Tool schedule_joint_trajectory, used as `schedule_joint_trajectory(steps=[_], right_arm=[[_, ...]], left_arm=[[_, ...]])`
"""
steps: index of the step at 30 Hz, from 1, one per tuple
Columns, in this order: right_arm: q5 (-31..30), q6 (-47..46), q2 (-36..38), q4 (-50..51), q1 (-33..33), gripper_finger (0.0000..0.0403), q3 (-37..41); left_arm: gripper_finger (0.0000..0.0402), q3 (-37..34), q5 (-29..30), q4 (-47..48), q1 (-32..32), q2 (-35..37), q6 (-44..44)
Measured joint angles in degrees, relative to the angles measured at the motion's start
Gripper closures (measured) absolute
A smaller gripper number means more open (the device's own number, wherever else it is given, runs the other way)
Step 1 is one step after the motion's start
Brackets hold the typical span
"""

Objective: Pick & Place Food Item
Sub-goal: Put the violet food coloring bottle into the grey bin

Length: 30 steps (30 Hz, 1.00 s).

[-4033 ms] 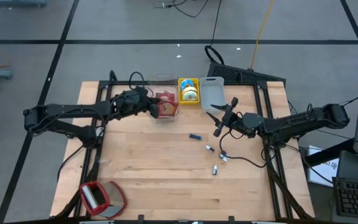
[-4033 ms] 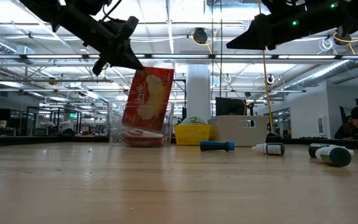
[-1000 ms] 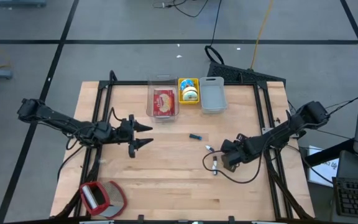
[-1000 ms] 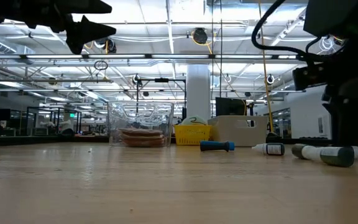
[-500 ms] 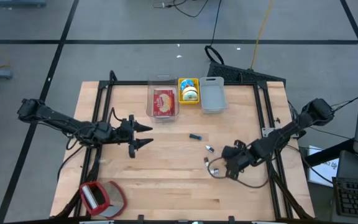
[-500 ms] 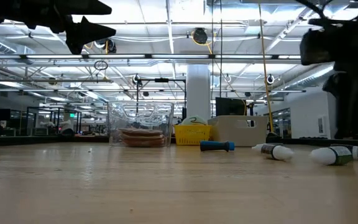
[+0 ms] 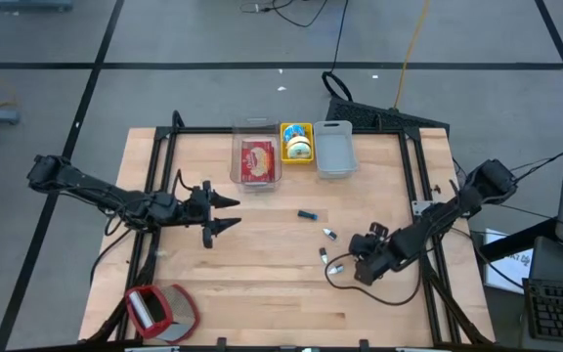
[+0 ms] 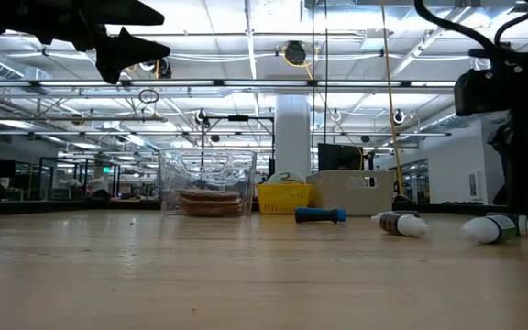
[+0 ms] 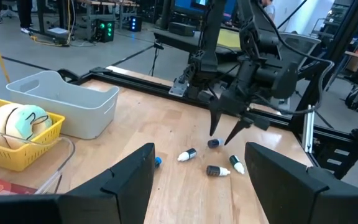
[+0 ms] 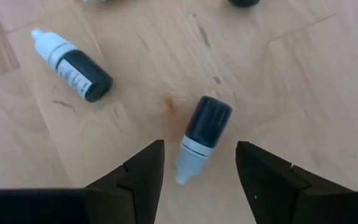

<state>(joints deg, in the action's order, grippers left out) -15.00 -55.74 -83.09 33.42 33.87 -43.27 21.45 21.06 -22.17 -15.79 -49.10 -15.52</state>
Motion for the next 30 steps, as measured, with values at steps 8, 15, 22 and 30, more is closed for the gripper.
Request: schedule_joint_trajectory(steps=[8, 15, 22, 30], right_arm=[[1.1, -1.1, -3.2, -0.9, 0.0, 0.0216, -0.1], [1.5, -1.2, -3.3, -0.9, 0.0, 0.0216, -0.1], [1.6, -1.0, -3.3, -1.0, 0.0, 0.0254, -0.1], [1.6, -1.2, -3.3, -2.1, -0.1, 0.031, 0.0]], left_arm=[[0.0149, 0.0, 0.0, 0.0, 0.0, 0.0, 0.2], [0.0149, 0.0, 0.0, 0.1, 0.0, 0.0, 0.3], [0.0149, 0.0, 0.0, 0.1, 0.0, 0.0, 0.2], [0.0149, 0.0, 0.0, 0.0, 0.0, 0.0, 0.1]])
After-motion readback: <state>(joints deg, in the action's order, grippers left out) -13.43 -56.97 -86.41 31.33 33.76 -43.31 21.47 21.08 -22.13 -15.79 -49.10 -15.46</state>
